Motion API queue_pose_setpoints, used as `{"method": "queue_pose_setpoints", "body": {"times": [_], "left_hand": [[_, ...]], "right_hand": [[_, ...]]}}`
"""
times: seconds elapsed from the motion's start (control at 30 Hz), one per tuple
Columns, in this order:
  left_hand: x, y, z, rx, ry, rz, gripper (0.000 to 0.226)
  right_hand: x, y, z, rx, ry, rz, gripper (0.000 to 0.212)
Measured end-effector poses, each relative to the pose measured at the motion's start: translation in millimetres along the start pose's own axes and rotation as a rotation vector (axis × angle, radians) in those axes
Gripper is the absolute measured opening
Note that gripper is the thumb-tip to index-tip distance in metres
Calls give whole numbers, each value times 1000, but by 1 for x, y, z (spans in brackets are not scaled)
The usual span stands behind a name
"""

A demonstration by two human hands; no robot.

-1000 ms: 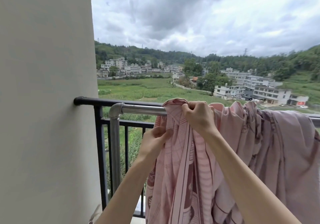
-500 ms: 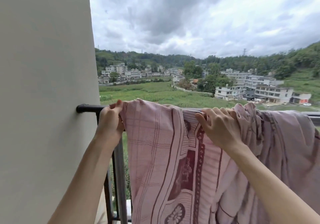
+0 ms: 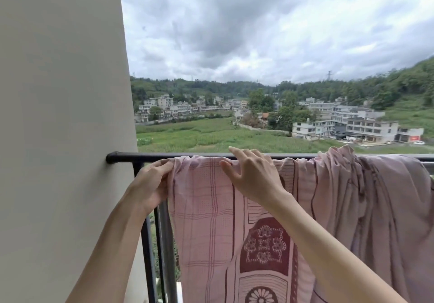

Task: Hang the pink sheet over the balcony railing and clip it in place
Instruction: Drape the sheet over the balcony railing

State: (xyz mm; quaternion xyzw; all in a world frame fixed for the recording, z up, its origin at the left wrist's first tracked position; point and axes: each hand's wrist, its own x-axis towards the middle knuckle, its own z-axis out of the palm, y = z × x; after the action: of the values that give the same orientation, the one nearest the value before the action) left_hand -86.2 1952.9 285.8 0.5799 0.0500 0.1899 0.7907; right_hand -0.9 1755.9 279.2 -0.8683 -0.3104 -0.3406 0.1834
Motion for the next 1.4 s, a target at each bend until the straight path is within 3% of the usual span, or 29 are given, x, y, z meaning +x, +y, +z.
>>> {"method": "queue_pose_setpoints", "body": {"times": [0.07, 0.23, 0.4, 0.5, 0.63, 0.77, 0.93, 1.03, 1.2, 1.27, 1.4], "left_hand": [[1, 3, -5, -135, 89, 41, 19], [6, 13, -20, -203, 209, 137, 20], [15, 31, -28, -248, 252, 246, 21], [18, 39, -21, -152, 239, 341, 30], [25, 54, -20, -1, 83, 403, 55], [32, 50, -26, 181, -62, 278, 80], [41, 28, -39, 376, -39, 190, 93], [46, 35, -49, 332, 0, 257, 93], [50, 44, -75, -45, 15, 413, 83], [45, 34, -82, -48, -6, 389, 77], [31, -6, -98, -70, 25, 248, 51]], "right_hand": [[0, -2, 9, -50, -10, -37, 46], [-14, 27, 4, 120, 224, 45, 26], [-16, 35, -4, 148, 224, 172, 23], [-15, 31, -3, 146, 235, 203, 25], [-12, 29, -5, 135, 229, 229, 25], [-8, 15, -1, 30, 172, 207, 35], [6, -22, 15, 68, 62, 57, 54], [19, -42, 23, 73, 62, -14, 33], [34, -56, 15, 400, 325, 108, 17], [27, -61, 19, 378, 359, 65, 16], [1, -69, 42, 172, 253, -82, 22]]}}
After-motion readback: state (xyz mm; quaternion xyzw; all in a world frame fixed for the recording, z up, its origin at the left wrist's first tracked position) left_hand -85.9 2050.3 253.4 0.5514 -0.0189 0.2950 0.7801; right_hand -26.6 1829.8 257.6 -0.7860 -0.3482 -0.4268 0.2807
